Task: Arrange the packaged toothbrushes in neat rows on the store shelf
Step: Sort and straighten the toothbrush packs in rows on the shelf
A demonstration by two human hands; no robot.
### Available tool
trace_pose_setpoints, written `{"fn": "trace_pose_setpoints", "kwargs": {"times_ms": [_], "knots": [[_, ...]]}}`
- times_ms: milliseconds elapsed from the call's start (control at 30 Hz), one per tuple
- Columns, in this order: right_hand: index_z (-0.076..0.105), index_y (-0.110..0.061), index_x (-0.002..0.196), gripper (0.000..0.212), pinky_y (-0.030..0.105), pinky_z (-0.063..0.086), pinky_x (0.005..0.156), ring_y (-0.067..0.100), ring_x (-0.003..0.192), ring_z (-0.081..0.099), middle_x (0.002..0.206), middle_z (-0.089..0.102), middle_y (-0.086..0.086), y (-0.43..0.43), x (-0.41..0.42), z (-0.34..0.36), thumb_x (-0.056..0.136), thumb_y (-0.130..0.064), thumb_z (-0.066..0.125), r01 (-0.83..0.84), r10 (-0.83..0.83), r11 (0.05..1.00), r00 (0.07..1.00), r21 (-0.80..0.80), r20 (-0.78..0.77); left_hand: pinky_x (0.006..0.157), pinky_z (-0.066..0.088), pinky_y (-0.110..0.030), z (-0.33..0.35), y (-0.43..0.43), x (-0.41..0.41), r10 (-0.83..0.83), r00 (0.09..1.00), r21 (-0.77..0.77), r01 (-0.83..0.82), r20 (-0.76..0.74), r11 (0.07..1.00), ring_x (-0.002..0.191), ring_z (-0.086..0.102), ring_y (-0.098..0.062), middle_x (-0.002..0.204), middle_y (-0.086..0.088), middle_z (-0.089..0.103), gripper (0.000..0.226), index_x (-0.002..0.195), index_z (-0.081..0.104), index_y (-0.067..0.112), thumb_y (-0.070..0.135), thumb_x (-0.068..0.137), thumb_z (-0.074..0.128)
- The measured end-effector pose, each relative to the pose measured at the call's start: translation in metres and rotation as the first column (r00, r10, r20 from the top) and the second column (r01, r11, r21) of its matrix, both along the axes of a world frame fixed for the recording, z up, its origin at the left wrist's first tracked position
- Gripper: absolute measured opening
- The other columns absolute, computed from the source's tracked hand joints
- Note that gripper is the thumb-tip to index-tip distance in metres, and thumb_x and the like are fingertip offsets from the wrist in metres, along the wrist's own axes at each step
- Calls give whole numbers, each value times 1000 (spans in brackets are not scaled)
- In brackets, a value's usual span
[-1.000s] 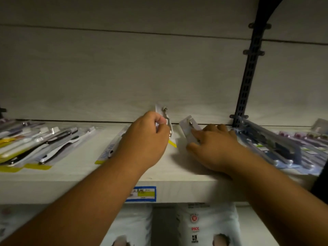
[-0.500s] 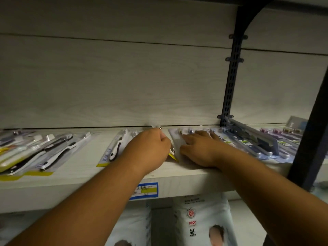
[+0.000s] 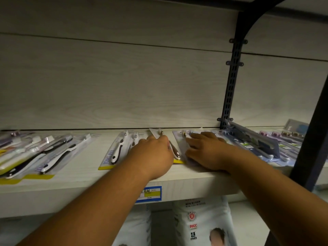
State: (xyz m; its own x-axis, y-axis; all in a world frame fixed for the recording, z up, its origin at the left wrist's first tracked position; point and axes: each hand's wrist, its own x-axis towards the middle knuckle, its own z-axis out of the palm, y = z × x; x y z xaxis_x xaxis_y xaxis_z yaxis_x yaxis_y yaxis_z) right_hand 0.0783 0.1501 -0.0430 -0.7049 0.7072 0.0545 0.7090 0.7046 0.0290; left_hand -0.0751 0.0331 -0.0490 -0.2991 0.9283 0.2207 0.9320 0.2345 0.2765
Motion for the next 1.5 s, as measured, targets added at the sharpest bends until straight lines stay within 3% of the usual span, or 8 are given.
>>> {"fn": "trace_pose_setpoints", "kwargs": {"times_ms": [100,467,667,800,933,1133,1367,1500], "knots": [[23,-30,159,64,54,26,118,33,147,27,165,28,3,1,4,1,102,-57,32,4,-5,998,1000,-65,-26,100,47,-45,0,2,1,-4,999,-35,3,-32,999,121,49,-26,135,-5,53,38,136,48,29,35,100,39],[49,-28,139,48,51,42,106,28,124,50,137,58,7,8,5,-7,100,-49,30,28,-31,999,997,-38,-77,98,51,-38,-3,3,1,-40,991,37,35,131,999,118,53,-15,136,5,53,47,138,43,35,27,94,58],[45,-23,145,51,47,40,107,31,125,50,143,54,11,12,3,-10,101,-45,30,28,-27,1000,997,4,-68,108,39,-41,-4,9,7,-137,989,-36,139,53,990,133,35,-14,145,10,43,45,142,43,41,41,97,48],[21,-31,161,55,47,25,118,34,148,30,166,28,5,1,9,-1,107,-44,26,-78,77,997,996,-18,-47,109,37,-41,-5,11,6,-147,988,-56,149,38,987,134,32,-14,145,10,41,46,142,41,42,50,96,44],[36,-29,154,54,46,28,118,30,146,34,165,29,5,-2,22,7,107,-52,24,-200,193,979,974,49,119,111,32,-42,-2,13,8,-191,981,-124,192,24,974,138,27,-14,151,12,37,48,146,35,48,58,99,39],[50,-35,133,42,37,43,102,19,119,55,141,55,0,15,46,7,107,-50,20,-144,133,985,986,98,105,115,30,-50,-4,19,12,-201,975,-206,216,94,954,139,32,-24,152,1,34,47,148,27,55,55,102,34],[52,-34,113,34,33,45,94,12,100,55,113,55,-8,19,44,2,106,-49,23,-196,194,973,981,125,32,115,28,-31,7,-8,13,-180,979,92,171,98,981,142,30,-5,156,12,37,48,152,35,42,49,104,39],[51,-45,137,51,46,48,102,25,116,60,138,61,-4,28,39,-2,97,-66,26,-166,158,986,873,24,-460,101,38,-10,28,-60,-32,-122,976,367,49,179,929,127,47,7,144,16,53,40,142,52,35,41,103,46]]}}
